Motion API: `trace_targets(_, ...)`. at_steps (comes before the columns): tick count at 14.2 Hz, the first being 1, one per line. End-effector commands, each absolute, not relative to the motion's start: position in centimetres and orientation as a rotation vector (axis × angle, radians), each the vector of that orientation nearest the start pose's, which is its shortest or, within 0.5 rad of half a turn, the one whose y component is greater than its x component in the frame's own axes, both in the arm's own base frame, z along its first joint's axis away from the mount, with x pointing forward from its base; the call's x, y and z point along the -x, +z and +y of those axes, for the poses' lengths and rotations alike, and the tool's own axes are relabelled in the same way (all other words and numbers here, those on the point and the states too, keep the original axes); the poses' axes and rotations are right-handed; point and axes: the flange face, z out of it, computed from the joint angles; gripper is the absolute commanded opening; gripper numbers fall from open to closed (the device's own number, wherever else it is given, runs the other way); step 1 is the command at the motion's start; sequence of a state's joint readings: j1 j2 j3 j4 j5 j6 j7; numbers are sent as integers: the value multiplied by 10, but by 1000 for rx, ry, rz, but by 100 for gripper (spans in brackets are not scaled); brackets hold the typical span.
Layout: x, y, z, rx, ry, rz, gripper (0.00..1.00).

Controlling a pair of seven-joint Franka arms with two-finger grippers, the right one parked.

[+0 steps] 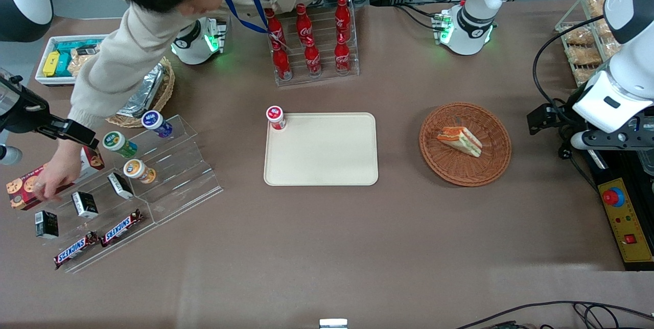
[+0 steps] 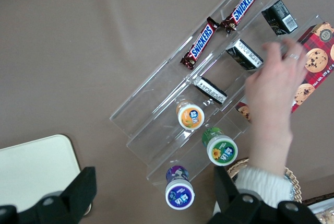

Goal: Place sandwich from basket to tray
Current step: 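Move the left gripper over the wrapped sandwich in the wicker basket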

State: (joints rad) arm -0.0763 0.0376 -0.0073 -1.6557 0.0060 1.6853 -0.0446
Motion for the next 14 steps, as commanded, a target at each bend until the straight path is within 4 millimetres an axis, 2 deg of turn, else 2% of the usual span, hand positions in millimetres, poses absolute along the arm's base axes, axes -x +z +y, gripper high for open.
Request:
trace_targets(1, -571, 576, -50, 3119, 21, 47, 100)
trace_targets(11, -569, 575, -50, 3115, 30, 49, 100)
trace_targets(14, -541, 559, -48, 3136, 106, 33, 100)
